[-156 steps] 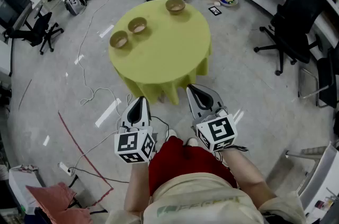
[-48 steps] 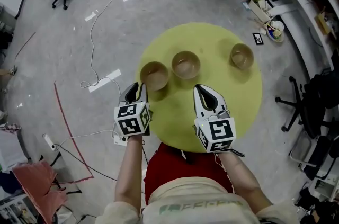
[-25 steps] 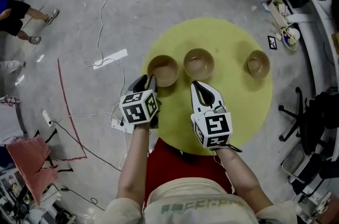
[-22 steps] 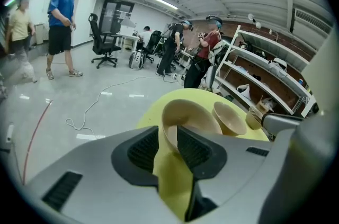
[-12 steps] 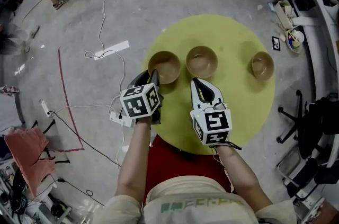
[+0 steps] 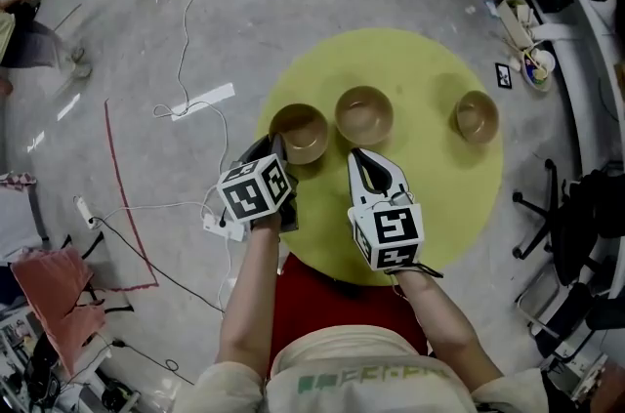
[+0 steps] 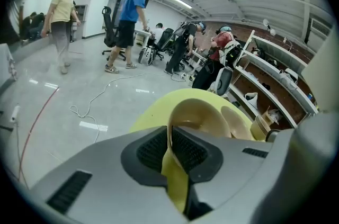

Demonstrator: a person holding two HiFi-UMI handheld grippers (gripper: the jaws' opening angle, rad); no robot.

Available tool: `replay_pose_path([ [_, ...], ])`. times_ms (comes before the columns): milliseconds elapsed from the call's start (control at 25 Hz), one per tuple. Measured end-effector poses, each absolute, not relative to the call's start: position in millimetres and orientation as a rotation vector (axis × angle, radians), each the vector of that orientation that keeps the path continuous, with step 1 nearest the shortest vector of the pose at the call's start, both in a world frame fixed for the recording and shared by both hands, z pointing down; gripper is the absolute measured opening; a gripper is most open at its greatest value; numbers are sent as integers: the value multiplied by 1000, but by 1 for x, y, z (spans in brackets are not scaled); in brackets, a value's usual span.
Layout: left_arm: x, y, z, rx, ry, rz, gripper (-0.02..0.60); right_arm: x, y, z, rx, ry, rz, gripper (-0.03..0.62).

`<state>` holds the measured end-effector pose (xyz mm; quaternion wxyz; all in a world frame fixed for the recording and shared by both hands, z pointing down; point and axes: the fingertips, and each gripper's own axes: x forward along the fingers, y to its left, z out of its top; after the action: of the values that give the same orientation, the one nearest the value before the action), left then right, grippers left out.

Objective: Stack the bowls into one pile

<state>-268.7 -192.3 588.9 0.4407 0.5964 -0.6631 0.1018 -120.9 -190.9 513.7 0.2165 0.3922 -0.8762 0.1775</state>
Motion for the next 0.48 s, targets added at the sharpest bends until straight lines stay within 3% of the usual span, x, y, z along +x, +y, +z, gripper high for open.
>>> replay_pose_path([
  [480, -263, -182, 572, 1525, -1621, 262, 32, -105, -179, 504, 1180, -2401, 502, 37],
])
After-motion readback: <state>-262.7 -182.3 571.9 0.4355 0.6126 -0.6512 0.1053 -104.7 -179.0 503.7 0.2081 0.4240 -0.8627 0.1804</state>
